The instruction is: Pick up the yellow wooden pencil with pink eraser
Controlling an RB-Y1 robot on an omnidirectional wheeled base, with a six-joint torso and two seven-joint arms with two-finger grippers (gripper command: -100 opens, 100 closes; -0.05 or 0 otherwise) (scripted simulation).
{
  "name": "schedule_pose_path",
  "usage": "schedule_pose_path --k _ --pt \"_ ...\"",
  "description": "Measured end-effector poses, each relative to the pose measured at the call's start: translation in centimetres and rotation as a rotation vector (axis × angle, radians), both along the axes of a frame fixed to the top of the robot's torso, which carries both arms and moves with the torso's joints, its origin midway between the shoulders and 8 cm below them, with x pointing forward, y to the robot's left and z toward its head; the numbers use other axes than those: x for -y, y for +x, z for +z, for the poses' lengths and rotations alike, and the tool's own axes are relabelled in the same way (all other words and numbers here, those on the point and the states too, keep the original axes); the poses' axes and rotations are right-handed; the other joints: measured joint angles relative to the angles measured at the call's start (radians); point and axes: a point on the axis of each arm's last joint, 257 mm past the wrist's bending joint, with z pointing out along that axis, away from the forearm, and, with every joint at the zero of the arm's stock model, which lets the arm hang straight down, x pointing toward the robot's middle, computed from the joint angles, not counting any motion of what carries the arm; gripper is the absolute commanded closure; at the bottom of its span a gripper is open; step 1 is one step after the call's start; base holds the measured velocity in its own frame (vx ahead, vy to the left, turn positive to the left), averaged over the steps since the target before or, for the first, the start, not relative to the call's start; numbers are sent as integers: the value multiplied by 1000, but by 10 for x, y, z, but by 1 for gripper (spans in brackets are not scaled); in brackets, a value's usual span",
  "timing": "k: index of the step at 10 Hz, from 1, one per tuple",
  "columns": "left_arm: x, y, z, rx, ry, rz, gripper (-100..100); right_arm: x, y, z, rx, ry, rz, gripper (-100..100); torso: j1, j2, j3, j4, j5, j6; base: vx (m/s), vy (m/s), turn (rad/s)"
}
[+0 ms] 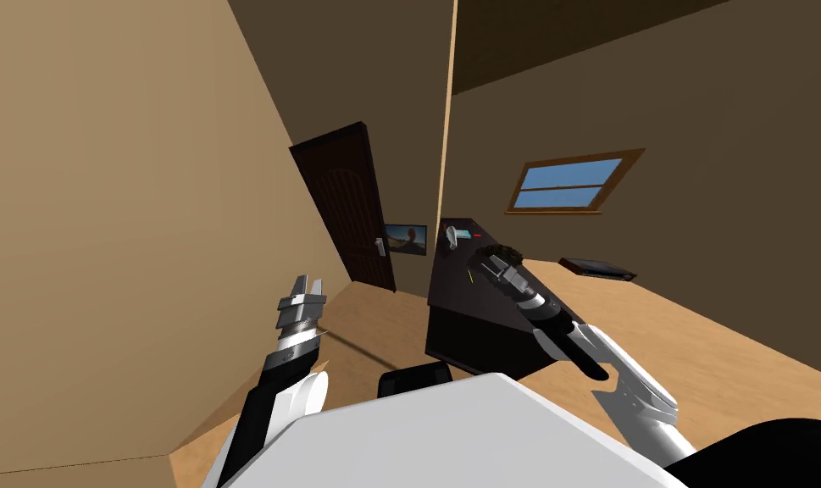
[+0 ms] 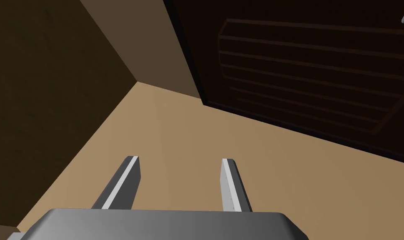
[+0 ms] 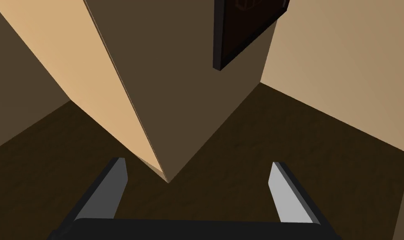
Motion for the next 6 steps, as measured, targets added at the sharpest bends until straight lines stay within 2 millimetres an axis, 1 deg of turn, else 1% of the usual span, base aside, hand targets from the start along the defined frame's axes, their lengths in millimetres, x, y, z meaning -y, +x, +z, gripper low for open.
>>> schedule_pose_path --k 1,2,3,4,5,6 --pt "0 0 0 0 0 0 0 -2 1 -3 -5 -28 -3 -100 1 -1 0 0 0 0 -23 -3 284" --pt "0 0 0 0 0 0 0 2 1 -8 -10 -90 -15 -100 1 -1 0 0 0 -1 -22 -17 178" --pt "0 0 0 0 0 0 0 3 1 -13 -15 -143 -20 -100 0 -1 0 0 0 0 -33 -21 274" --pt "0 0 0 0 0 0 0 8 2 -17 -19 -212 -29 -100 0 0 0 0 0 -1 -30 -24 167" --pt "0 0 0 0 0 0 0 9 3 -23 -24 -264 -33 -100 0 0 0 0 0 0 -11 -10 0" --pt "0 0 0 0 0 0 0 9 3 -28 -31 -293 -36 -100 1 -1 -1 0 0 0 -16 -4 255"
